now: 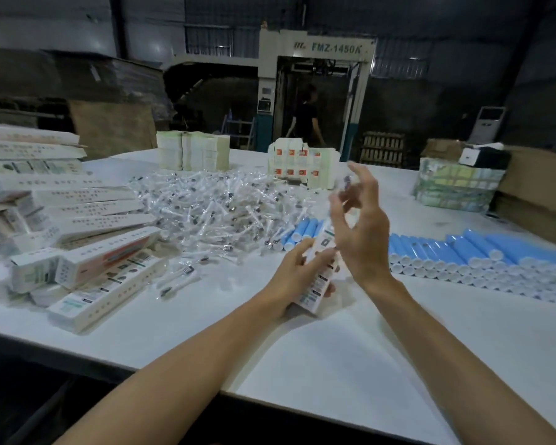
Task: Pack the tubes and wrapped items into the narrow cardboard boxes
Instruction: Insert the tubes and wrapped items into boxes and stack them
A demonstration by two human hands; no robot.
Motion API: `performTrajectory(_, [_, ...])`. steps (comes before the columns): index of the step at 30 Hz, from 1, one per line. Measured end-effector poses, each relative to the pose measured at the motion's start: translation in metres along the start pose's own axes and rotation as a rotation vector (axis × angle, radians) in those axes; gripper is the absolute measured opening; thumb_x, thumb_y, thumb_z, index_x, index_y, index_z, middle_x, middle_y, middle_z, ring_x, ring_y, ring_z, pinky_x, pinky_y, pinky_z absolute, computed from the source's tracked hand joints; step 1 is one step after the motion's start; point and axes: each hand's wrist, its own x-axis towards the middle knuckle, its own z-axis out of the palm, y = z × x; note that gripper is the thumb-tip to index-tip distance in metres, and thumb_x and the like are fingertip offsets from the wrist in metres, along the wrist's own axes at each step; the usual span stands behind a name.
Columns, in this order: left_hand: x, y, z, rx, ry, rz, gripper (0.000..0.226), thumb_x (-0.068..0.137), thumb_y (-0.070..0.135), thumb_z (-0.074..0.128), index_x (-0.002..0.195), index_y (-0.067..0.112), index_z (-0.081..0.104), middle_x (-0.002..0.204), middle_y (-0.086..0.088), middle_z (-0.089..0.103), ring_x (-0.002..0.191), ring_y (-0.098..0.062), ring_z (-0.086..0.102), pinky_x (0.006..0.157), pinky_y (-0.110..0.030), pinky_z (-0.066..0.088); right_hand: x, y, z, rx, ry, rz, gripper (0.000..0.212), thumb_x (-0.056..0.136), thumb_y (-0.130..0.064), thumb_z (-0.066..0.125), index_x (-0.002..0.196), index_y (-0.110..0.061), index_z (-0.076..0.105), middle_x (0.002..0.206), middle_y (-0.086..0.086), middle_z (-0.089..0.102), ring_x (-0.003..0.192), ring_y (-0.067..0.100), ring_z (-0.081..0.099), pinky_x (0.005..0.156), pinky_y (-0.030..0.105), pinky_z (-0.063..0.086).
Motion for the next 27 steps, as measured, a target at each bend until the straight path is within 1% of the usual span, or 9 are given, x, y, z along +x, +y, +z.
performTrajectory(3, [0.004,0.001,0.004,0.055,-0.017,-0.009,0.03,0.102,0.044,0.072,0.128,0.03,0.064,0.11,-0.008,0.081,0.075,-0.033,0.078,0.071,-0.045,0.068,0.005,0.029,-0.034,0.122,0.204,0.246,0.041,0.108,-0.017,0.055,0.147,-0.021,0.043,0.1,-0.003,0.07,0.094,0.014,0.071,0.092,0.037,0.06])
performTrajectory(5, [0.006,-0.002,0.004,0.051,-0.032,-0.018,0.027,0.101,0.046,0.073,0.125,0.037,0.066,0.112,-0.006,0.081,0.077,-0.033,0.079,0.071,-0.044,0.068,0.006,0.044,-0.047,0.212,0.241,0.364,0.038,0.108,-0.013,0.055,0.144,-0.019,0.046,0.1,-0.008,0.069,0.09,0.019,0.072,0.09,0.044,0.06])
performTrajectory(7, [0.004,-0.001,0.006,0.058,-0.059,-0.003,0.018,0.1,0.046,0.074,0.117,0.047,0.069,0.112,-0.005,0.081,0.077,-0.032,0.08,0.069,-0.041,0.067,0.008,0.049,-0.049,0.25,0.226,0.425,0.036,0.106,-0.011,0.057,0.14,-0.018,0.049,0.103,-0.011,0.063,0.086,0.018,0.074,0.087,0.04,0.062])
performTrajectory(10, [0.001,0.001,0.01,0.081,-0.097,0.022,0.018,0.098,0.047,0.074,0.103,0.064,0.07,0.111,-0.004,0.081,0.075,-0.031,0.079,0.066,-0.037,0.065,0.011,0.05,-0.049,0.345,0.172,0.506,0.037,0.101,-0.009,0.063,0.136,-0.018,0.052,0.107,0.008,0.063,0.081,0.018,0.074,0.082,0.033,0.061])
performTrajectory(14, [0.006,-0.004,0.008,0.078,-0.104,0.042,0.028,0.1,0.046,0.073,0.127,0.044,0.065,0.114,-0.005,0.081,0.075,-0.032,0.079,0.066,-0.036,0.064,0.014,0.048,-0.05,0.328,0.045,0.501,0.029,0.096,-0.006,0.07,0.12,-0.02,0.058,0.095,-0.002,0.071,0.082,0.012,0.073,0.077,0.024,0.057])
performTrajectory(18, [0.006,-0.005,0.008,0.094,-0.114,0.064,0.028,0.102,0.043,0.072,0.129,0.037,0.065,0.112,-0.007,0.08,0.074,-0.034,0.078,0.067,-0.038,0.065,0.011,0.05,-0.046,0.245,-0.158,0.482,0.018,0.097,-0.016,0.073,0.114,-0.018,0.068,0.094,-0.007,0.072,0.089,0.006,0.069,0.069,0.019,0.052])
performTrajectory(22, [0.008,-0.008,0.005,0.085,-0.099,0.06,0.027,0.102,0.045,0.072,0.126,0.035,0.068,0.11,-0.008,0.08,0.075,-0.035,0.079,0.066,-0.037,0.064,0.005,0.054,-0.04,0.003,-0.262,0.374,0.015,0.1,-0.03,0.068,0.11,-0.02,0.074,0.106,-0.01,0.064,0.108,0.009,0.057,0.083,0.016,0.044])
performTrajectory(24, [0.01,-0.008,0.003,0.076,-0.08,0.067,0.026,0.101,0.046,0.073,0.125,0.036,0.069,0.109,-0.008,0.08,0.076,-0.036,0.079,0.068,-0.039,0.065,0.002,0.053,-0.038,0.01,-0.314,0.377,0.022,0.104,-0.033,0.063,0.104,-0.017,0.077,0.114,-0.008,0.057,0.116,0.009,0.048,0.091,0.014,0.041])
performTrajectory(27, [0.012,-0.011,-0.001,0.066,-0.049,0.077,0.025,0.1,0.049,0.074,0.122,0.037,0.07,0.108,-0.008,0.08,0.078,-0.036,0.079,0.073,-0.042,0.067,-0.005,0.051,-0.032,0.022,-0.374,0.364,0.023,0.105,-0.033,0.062,0.11,-0.015,0.076,0.126,-0.004,0.05,0.126,0.011,0.046,0.104,0.025,0.041])
